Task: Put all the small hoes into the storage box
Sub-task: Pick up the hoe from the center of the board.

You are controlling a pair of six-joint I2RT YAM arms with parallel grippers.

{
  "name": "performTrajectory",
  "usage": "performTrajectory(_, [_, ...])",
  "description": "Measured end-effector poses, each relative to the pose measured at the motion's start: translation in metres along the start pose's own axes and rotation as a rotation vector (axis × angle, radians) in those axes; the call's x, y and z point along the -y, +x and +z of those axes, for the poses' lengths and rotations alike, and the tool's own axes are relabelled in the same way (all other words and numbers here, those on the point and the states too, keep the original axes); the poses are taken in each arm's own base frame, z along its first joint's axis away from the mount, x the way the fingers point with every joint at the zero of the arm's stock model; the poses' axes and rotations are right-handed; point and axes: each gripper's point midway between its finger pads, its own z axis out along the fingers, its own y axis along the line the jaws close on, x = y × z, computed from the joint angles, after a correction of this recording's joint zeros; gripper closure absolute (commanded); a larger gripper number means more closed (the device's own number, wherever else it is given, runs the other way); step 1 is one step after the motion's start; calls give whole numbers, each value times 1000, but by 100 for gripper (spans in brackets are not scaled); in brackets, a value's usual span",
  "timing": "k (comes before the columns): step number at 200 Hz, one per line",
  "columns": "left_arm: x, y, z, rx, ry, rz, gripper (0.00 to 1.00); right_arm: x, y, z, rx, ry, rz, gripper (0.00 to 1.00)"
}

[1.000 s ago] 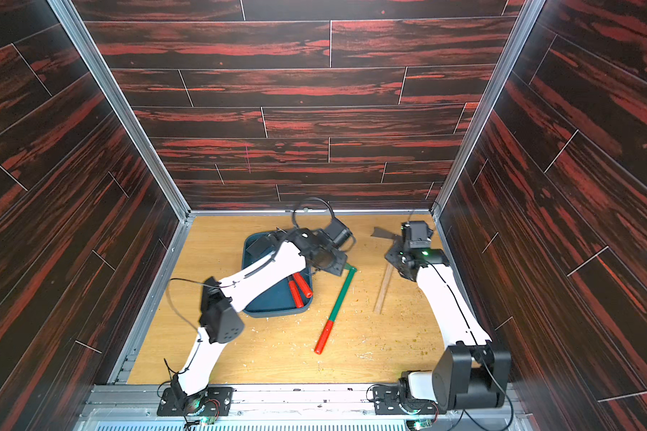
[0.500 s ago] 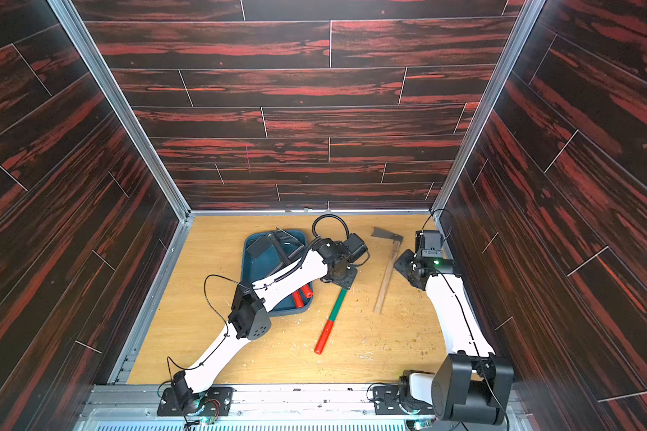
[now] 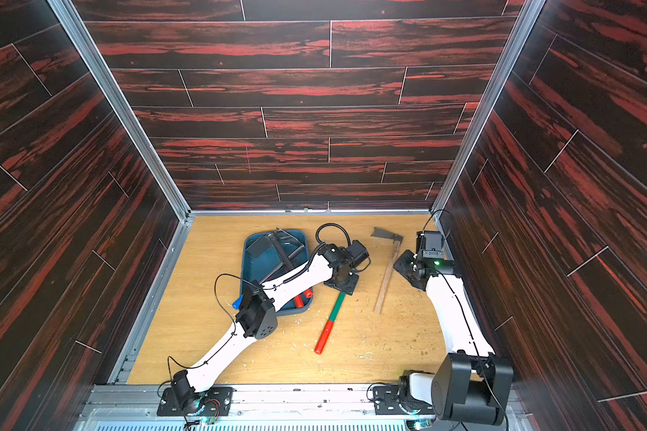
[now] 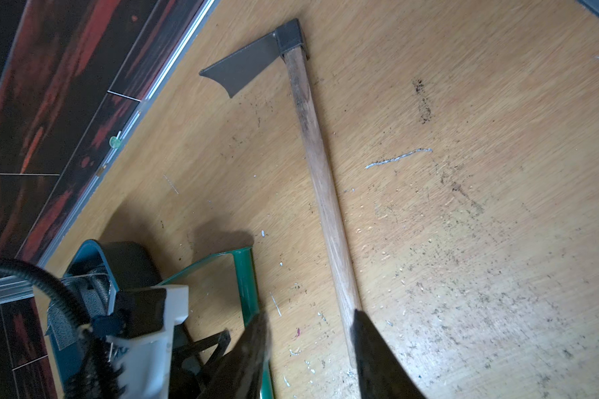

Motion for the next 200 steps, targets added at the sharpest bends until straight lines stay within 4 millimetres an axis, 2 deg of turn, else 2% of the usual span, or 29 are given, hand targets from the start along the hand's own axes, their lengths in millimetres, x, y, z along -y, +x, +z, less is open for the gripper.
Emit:
performTrajectory(80, [6, -1, 19, -14, 36, -22, 47, 7, 6, 5, -24, -11, 17, 56])
performTrajectory(105, [1, 1, 29, -33, 41, -38, 55, 7, 3, 4, -19, -20, 24, 56])
performTrajectory(128, [-2, -2, 29, -32, 50, -53, 62, 7, 1, 4, -17, -27, 29, 57])
performTrajectory(158, [-5, -5, 30, -33, 63, -70, 76, 6, 0, 4, -17, -36, 32, 57])
performTrajectory(172, [-6, -6, 30, -34, 67, -78, 88, 6, -1, 4, -17, -38, 34, 57])
performTrajectory(200, [-6, -6, 30, -32, 69, -75, 96, 6, -1, 4, -18, -43, 34, 57])
